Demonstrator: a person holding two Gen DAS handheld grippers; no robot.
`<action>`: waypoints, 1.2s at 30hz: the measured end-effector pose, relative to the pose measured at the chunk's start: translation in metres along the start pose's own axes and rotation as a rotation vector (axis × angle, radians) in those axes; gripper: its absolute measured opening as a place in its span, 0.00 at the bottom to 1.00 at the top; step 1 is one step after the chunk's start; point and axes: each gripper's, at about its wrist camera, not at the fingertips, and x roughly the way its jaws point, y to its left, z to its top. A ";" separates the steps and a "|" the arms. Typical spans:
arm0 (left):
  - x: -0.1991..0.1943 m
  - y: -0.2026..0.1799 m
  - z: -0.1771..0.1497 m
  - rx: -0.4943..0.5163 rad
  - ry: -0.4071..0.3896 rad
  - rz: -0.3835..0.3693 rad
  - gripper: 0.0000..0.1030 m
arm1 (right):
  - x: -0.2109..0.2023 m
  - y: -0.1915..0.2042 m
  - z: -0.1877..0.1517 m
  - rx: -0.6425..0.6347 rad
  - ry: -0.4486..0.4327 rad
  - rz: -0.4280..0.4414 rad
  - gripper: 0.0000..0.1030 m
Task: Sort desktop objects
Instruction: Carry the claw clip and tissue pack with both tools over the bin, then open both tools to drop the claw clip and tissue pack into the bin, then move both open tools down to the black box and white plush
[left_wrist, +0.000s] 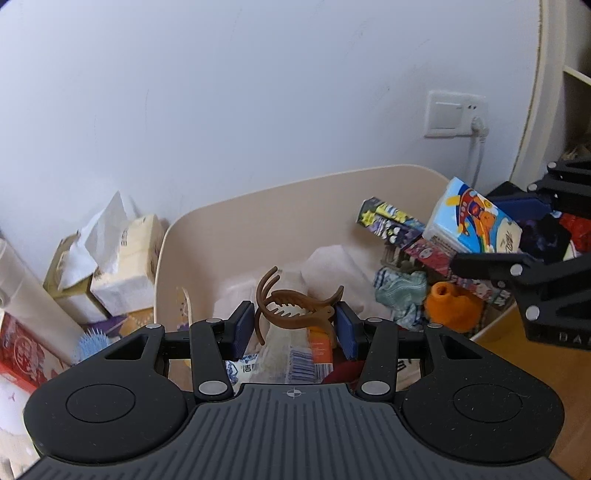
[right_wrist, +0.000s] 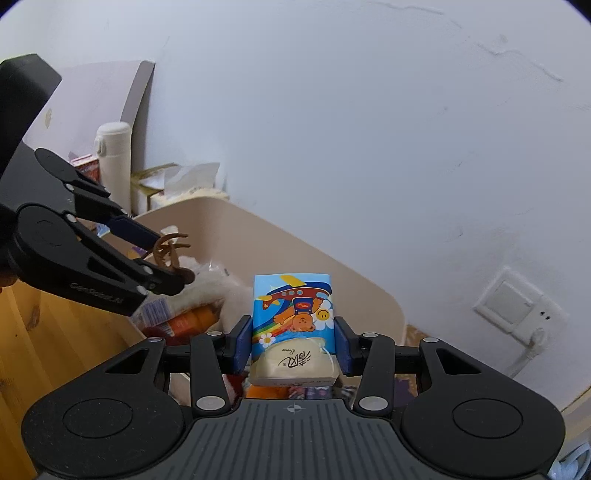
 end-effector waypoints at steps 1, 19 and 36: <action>0.003 0.001 0.000 -0.010 0.008 0.002 0.47 | 0.003 0.000 -0.001 0.000 0.006 0.003 0.42; -0.009 -0.001 -0.005 -0.049 0.028 0.043 0.63 | 0.005 0.000 -0.006 0.021 0.023 -0.003 0.68; -0.053 -0.011 -0.024 -0.062 0.029 0.028 0.67 | -0.049 0.008 -0.020 0.071 0.004 -0.088 0.87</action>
